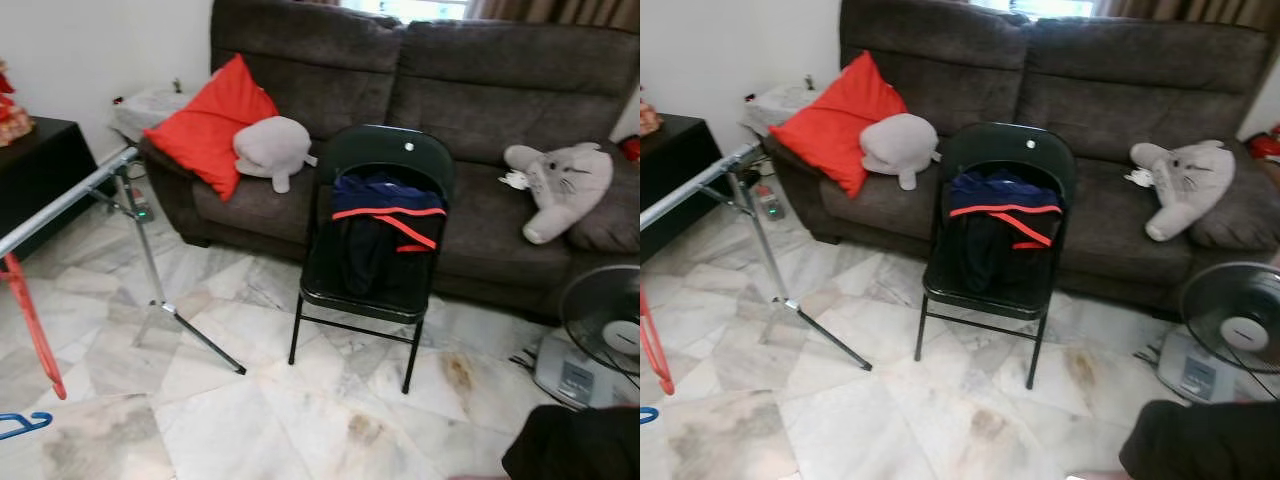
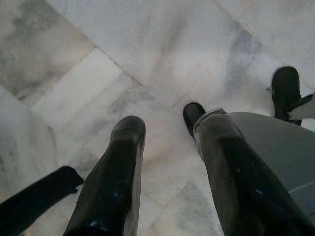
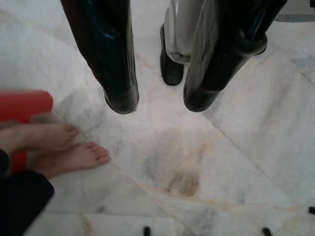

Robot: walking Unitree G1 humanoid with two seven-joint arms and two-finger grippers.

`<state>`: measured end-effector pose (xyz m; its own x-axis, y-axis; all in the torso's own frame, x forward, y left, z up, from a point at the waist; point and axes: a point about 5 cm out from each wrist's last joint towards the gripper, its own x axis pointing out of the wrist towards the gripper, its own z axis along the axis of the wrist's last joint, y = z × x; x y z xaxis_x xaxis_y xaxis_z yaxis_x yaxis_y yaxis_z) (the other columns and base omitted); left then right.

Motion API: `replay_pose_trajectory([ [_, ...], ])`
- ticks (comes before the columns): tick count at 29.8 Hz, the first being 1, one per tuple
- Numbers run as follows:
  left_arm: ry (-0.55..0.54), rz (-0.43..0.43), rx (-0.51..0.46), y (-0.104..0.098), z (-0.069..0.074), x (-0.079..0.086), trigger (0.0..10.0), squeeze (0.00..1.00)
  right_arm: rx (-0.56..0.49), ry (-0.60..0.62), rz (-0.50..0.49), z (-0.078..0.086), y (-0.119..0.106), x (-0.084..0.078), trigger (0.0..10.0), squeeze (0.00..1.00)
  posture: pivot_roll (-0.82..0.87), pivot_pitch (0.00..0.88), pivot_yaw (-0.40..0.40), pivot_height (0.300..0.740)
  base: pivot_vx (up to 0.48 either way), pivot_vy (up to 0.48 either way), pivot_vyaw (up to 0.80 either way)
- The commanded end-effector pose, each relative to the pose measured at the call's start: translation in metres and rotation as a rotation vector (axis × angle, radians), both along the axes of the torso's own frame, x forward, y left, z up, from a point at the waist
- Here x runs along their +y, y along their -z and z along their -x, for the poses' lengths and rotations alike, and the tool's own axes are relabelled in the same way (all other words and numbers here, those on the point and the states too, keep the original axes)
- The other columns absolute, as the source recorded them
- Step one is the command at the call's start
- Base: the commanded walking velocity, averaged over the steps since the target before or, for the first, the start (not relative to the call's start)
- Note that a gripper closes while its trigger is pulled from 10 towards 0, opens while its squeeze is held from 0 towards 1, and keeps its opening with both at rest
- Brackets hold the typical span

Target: Hang hanger

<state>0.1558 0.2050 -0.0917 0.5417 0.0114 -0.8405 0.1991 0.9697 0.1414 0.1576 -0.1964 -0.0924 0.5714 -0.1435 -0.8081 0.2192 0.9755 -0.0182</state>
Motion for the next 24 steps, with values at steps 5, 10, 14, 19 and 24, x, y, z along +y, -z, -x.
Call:
replay_pose_trajectory([
  [5, -0.016, 0.006, 0.014, 0.001, 0.0032, 0.0027, 10.0, 0.0, -0.011, -0.001, -0.001, -0.0014, -0.0008, 0.0001, 10.0, 0.0, 0.02, 0.069, -0.008, 0.74, 0.348, 0.0, 0.0],
  [10, -0.013, 0.01, 0.003, 0.0001, -0.0001, 0.0003, 10.0, 0.0, -0.011, -0.001, 0.001, -0.0016, -0.0009, -0.0006, 10.0, 0.0, 0.02, 0.069, -0.009, 0.74, 0.353, 0.0, 0.0],
  [14, -0.012, 0.013, 0.001, 0.0, -0.0013, -0.0019, 10.0, 0.0, -0.014, -0.001, 0.002, -0.0023, -0.0013, -0.0012, 10.0, 0.0, 0.02, 0.068, -0.008, 0.74, 0.356, 0.0, 0.0],
  [19, -0.011, 0.016, 0.0, 0.0001, -0.0019, -0.0038, 10.0, 0.0, -0.019, -0.011, 0.003, -0.0035, -0.0019, -0.0012, 10.0, 0.0, 0.02, 0.068, -0.009, 0.74, 0.358, 0.0, 0.0],
  [24, -0.011, 0.02, 0.001, 0.0002, -0.0022, -0.0054, 10.0, 0.0, -0.039, -0.024, 0.011, -0.0076, -0.004, -0.0013, 10.0, 0.0, 0.01, 0.066, -0.007, 0.74, 0.355, 0.0, 0.0],
])
